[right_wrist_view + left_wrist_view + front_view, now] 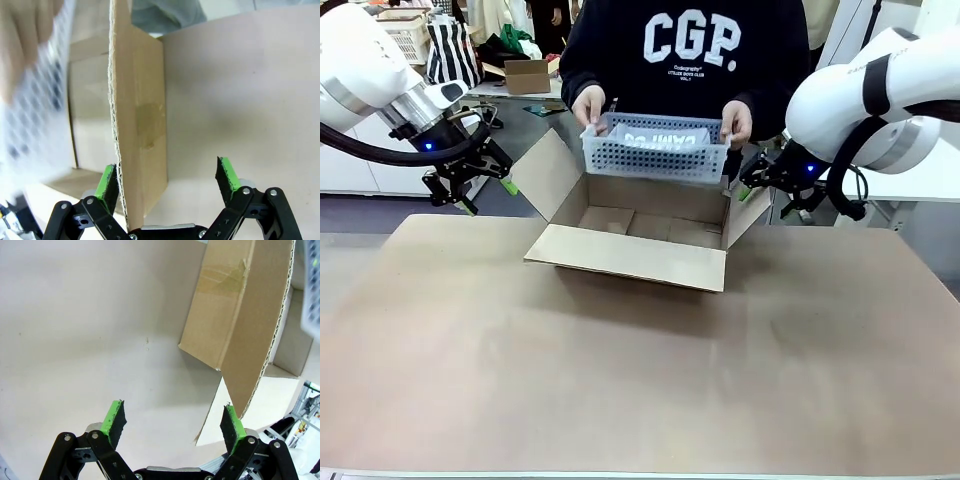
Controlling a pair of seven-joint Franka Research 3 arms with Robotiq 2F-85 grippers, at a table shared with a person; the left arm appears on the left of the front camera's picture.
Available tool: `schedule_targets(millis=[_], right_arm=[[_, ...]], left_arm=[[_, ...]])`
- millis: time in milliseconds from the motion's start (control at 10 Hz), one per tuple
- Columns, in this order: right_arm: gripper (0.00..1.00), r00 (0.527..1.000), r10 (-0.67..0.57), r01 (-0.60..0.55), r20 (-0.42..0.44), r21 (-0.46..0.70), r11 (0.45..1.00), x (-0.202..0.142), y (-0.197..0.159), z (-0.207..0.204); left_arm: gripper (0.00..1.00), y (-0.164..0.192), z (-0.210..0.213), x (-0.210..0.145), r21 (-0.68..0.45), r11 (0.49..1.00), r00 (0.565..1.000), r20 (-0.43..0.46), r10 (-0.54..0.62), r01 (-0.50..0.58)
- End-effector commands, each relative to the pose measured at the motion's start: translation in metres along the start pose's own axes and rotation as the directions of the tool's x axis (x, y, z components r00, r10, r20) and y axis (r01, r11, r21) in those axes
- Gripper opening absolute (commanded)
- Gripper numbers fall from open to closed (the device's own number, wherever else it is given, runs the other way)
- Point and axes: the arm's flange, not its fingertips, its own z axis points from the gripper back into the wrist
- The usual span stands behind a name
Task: Pack the gift set into the box.
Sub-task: Lift both hands away from the flaps of the Package Box.
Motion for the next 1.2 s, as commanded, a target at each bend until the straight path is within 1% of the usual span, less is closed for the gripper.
schedule_targets(millis=[0,1100], right_arm=[[1.0,1.0,0.0,0.0,0.0,-0.01,1.0,0.0032,0.0033,0.0014],[1.0,1.0,0.0,0.0,0.0,-0.01,1.0,0.0032,0.0033,0.0014]], left_arm=[[1.0,-0.0017,0.0016,-0.0015,0.021,1.0,1.0,0.005,0.011,-0.011],[1.0,-0.0017,0.0016,-0.0015,0.021,1.0,1.0,0.005,0.011,-0.011]])
